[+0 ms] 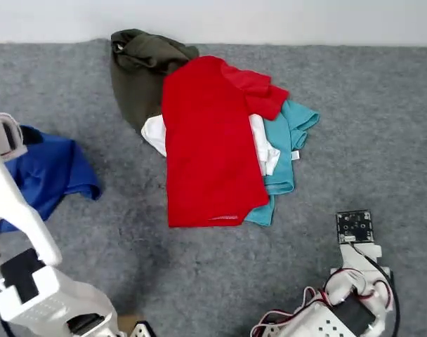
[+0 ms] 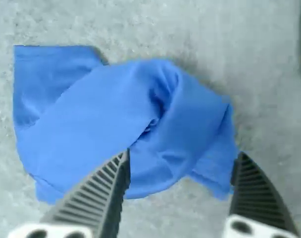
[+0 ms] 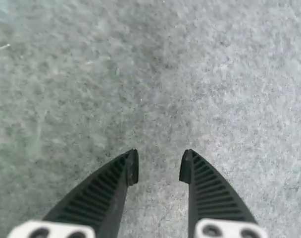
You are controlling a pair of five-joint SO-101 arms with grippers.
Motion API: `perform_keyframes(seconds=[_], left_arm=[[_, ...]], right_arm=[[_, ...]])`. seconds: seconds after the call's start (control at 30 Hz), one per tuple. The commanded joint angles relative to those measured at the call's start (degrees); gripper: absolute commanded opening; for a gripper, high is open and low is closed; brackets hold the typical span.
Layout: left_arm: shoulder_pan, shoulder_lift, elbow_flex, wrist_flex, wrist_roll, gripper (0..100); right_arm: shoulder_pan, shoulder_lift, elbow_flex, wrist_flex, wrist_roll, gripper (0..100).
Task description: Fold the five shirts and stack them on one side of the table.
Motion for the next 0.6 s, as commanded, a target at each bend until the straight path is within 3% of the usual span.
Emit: perform_keyframes(seconds=[0.0,0.17,0.33,0.43,0.57], left_arm=[[9.1,0.7,-9.3,16.4,10.8,32],[26.9,3.3,1.0,15.4,12.0,32],[44.2,12.5,3.6,13.6,21.8,32],[48.1,20.7,2.1,8.3,24.9,32],[48.3,33.0,-2.6,4.7,25.1,31]], right_arm=[[0.9,0.4,-1.8,2.3,1.1,15.4],[1.4,0.5,-2.3,2.6,1.1,15.4],[1.5,0.5,-4.5,3.8,1.1,15.4],[3.9,0.5,-5.5,3.8,1.1,15.4],[8.1,0.5,-6.9,5.1,2.5,15.4]])
